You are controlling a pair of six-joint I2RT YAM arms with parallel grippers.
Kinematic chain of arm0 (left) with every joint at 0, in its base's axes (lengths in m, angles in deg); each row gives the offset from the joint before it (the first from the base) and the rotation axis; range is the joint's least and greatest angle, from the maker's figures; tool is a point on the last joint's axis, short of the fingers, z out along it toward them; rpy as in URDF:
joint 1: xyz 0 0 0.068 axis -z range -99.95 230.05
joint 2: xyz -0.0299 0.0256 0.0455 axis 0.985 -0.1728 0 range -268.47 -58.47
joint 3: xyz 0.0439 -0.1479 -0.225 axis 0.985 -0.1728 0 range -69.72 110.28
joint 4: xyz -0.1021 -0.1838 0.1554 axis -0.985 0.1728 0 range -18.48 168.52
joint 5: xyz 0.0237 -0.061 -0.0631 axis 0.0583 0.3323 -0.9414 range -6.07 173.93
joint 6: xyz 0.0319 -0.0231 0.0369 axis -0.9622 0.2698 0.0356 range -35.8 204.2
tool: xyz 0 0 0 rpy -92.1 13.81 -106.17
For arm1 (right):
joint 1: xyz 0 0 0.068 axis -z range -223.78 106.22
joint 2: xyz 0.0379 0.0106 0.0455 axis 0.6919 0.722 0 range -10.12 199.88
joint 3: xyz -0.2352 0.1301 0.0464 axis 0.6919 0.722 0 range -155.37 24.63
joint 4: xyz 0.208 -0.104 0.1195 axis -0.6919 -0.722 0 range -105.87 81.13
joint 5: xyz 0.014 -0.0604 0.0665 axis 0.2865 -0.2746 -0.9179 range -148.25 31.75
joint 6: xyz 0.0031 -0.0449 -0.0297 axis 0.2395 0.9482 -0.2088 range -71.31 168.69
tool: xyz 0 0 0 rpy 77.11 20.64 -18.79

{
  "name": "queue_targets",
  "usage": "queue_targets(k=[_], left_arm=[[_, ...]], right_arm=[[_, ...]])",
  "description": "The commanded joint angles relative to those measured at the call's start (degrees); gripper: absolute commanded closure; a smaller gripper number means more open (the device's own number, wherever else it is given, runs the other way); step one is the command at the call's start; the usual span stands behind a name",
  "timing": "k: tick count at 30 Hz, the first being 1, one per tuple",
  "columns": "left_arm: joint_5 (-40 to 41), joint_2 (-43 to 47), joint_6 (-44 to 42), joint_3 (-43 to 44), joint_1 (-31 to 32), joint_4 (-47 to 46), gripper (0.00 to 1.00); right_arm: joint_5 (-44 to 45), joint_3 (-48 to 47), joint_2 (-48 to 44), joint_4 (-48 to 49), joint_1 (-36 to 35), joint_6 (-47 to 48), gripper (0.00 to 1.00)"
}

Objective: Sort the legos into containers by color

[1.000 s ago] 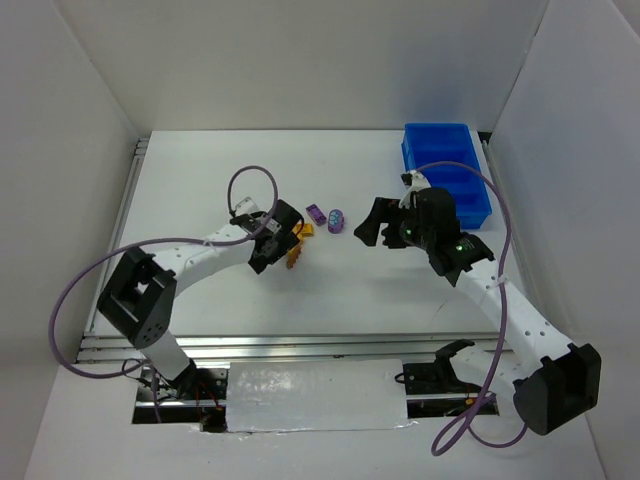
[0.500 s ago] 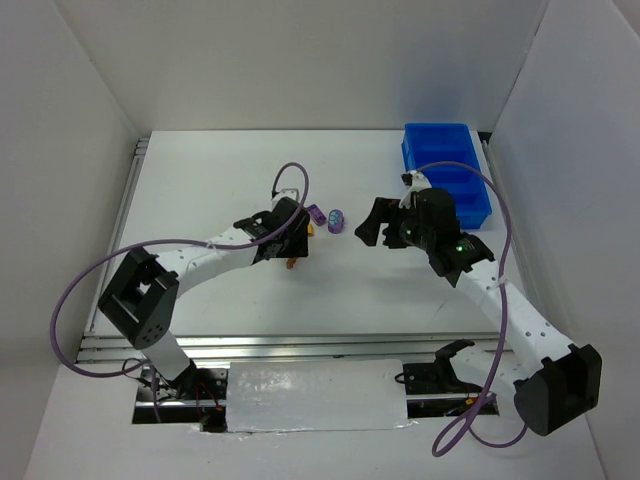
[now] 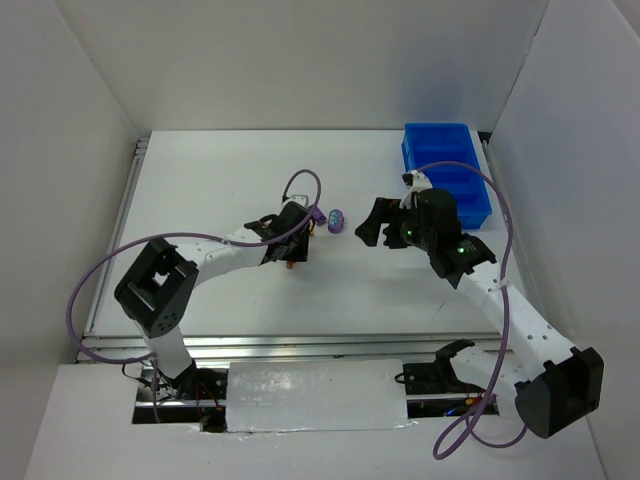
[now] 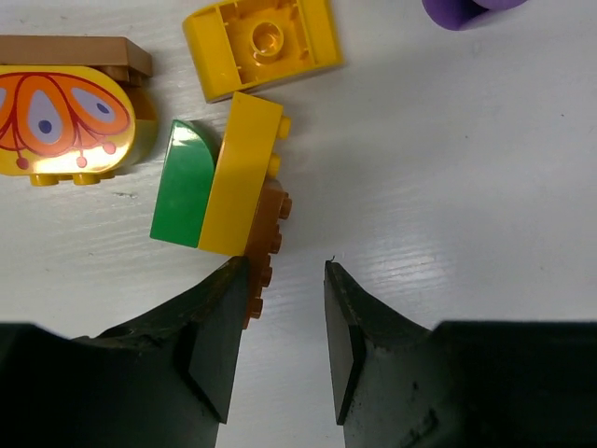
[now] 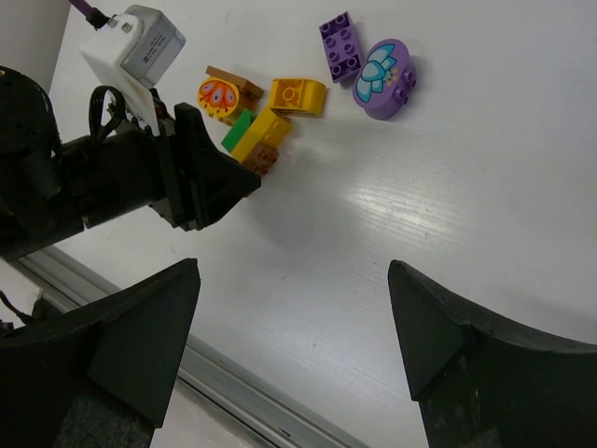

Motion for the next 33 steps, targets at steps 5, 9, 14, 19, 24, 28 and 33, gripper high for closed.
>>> queue_targets(k=[5, 9, 14, 19, 24, 28, 33], left_arm=[[0.9, -1.0, -0.3, -1.0, 0.1, -0.4, 0.50], [2.0, -0.9, 0.3, -1.6, 0.1, 0.0, 0.50], [4.3, 2.8, -0.2, -2.0, 0.1, 1.0, 0.39], [4.8, 3.2, -1.2, -1.7, 0.2, 1.3, 0.37], [3.3, 1.0, -0.7, -3.3, 0.1, -1.0, 0.38], [2.8, -0.3, -1.2, -3.3, 0.2, -2.0, 0.38], [3.0, -2.3, -1.7, -3.0, 0.1, -3.0, 0.42]], right_arm=[[0.4, -0.3, 0.1, 1.5, -0.6, 0.9, 0.11], [0.5, -0.5, 0.4, 1.6, -0.6, 1.0, 0.11], [0.4, -0.6, 1.0, 1.7, -0.6, 0.9, 0.11], [0.3, -0.3, 1.1, 2.0, -0.6, 0.9, 0.11], [0.5, -0.3, 1.0, 1.7, -0.7, 1.0, 0.11], [0.4, -0.1, 1.0, 2.0, -0.6, 0.9, 0.11], [0.6, 0.0, 1.1, 2.1, -0.6, 0.9, 0.11]])
